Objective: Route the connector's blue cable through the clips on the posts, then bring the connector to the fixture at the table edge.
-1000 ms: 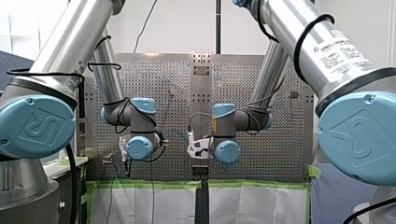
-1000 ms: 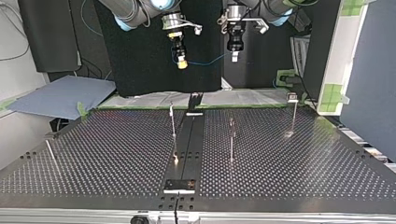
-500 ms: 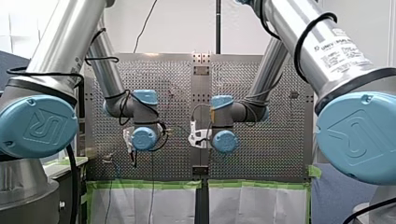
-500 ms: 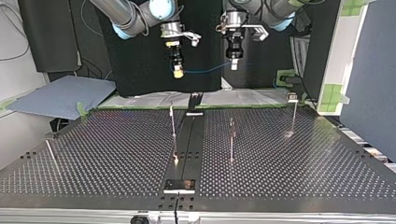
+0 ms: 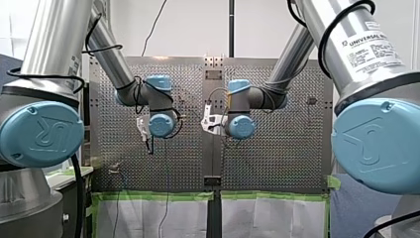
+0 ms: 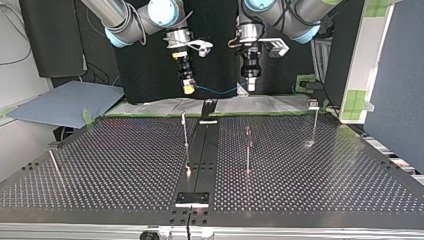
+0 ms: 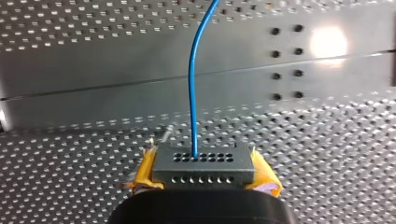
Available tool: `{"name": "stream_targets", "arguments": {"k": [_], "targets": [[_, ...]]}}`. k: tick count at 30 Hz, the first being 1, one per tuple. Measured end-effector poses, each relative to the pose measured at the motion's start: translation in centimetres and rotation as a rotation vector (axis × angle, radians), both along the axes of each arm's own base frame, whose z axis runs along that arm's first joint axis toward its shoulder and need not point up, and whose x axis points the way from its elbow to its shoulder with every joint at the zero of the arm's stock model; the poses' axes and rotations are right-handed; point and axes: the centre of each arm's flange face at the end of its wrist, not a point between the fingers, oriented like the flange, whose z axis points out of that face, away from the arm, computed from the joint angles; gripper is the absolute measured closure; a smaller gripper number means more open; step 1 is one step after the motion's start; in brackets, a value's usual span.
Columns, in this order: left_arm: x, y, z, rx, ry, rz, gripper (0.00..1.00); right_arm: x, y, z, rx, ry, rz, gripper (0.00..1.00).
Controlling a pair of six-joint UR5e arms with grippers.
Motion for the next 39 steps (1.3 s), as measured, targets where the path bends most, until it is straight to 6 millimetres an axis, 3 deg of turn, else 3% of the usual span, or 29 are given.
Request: {"name": "stream_targets", "arguments": {"k": [17,23,39], "targets": [[2.6,0.6,2.4,0.015,0.031,0.039,0.98,-0.7,-3.3,9.8,-0.092,-0.087,0.032,0.98],[3.3,0.8,2.7,0.014,0.032,0.05,0.98,-0.9,-4.4,10.7,-0.101,-0.092,0.037,0.98],[8.3,1.6,6.7,0.022,0.019,0.07,0.98,-3.1,-7.7,11.0,-0.09,-0.094,0.008,0.98]]}}
